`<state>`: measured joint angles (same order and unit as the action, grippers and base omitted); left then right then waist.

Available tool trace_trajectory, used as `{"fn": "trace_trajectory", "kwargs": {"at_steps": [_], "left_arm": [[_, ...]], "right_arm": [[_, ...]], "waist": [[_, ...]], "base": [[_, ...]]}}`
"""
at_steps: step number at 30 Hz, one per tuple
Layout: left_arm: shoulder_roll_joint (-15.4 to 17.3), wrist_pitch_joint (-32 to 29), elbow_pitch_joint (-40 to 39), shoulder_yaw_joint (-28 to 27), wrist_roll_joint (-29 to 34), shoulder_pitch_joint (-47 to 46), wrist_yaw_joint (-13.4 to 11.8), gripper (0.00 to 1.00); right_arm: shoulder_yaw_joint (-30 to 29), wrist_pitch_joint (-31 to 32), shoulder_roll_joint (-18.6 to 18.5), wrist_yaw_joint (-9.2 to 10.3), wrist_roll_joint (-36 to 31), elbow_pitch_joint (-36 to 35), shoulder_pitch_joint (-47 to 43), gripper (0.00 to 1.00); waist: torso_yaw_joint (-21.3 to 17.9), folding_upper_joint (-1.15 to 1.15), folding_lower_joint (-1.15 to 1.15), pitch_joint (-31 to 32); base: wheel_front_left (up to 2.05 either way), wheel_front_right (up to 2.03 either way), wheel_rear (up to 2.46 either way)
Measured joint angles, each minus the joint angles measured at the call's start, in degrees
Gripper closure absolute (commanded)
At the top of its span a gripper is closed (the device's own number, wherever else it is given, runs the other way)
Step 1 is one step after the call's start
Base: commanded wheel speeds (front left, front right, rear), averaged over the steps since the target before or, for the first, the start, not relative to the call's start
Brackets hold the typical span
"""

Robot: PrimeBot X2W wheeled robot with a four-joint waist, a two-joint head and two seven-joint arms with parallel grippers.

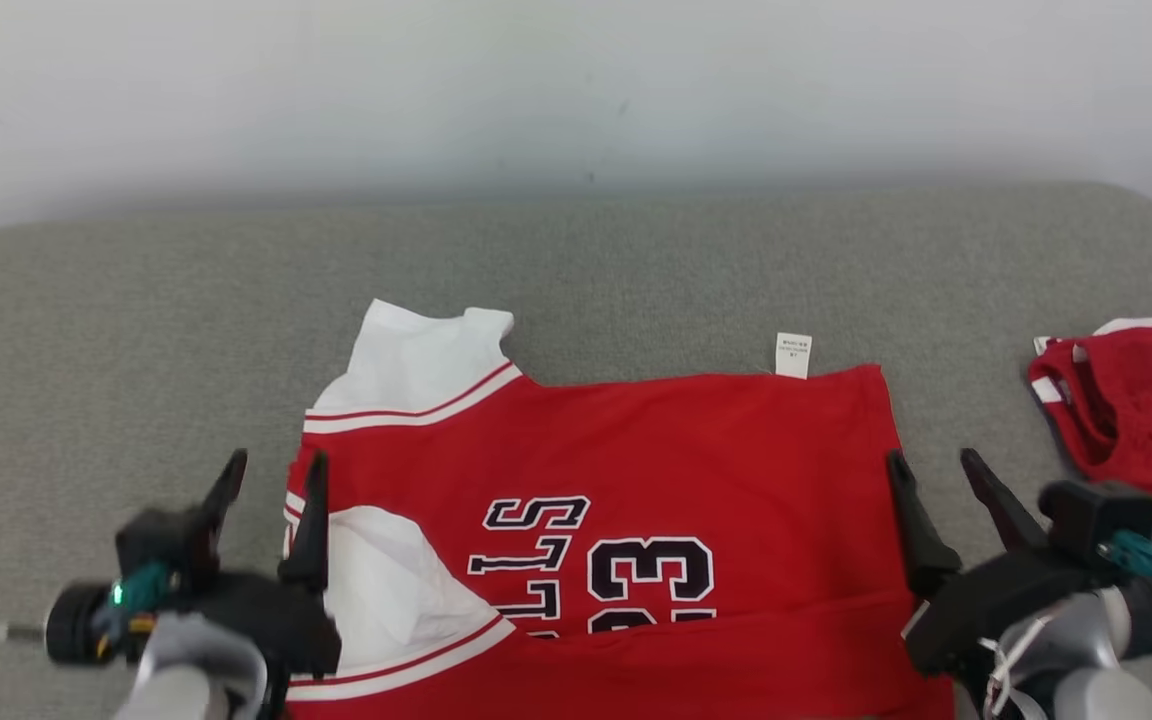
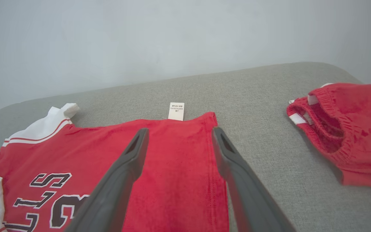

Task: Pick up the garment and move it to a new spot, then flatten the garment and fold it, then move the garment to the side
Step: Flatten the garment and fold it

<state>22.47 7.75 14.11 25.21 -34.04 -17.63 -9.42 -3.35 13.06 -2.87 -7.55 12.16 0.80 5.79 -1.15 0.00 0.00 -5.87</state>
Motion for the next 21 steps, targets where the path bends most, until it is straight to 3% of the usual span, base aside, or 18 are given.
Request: {"fn": "trace_trajectory", "kwargs": {"at_steps": [15,21], "left_arm": [[1.5,-16.2,23.4,2.1,1.6,-30.8,6.9,0.00],[2.1,-20.6,28.9,2.7,1.7,-36.5,7.4,0.00]], "right_arm": [[9.3,2.5,-0.1,0.00,-4.2,-1.1,14.1,0.00],[9.3,2.1,-0.1,0.00,-4.1,0.0,14.4,0.00]], "waist": [[-5.3,0.01,0.01,-12.7],[-8.1,0.01,0.02,-17.1]], "base": [[0.00,0.00,0.00],[0.00,0.00,0.00]]}}
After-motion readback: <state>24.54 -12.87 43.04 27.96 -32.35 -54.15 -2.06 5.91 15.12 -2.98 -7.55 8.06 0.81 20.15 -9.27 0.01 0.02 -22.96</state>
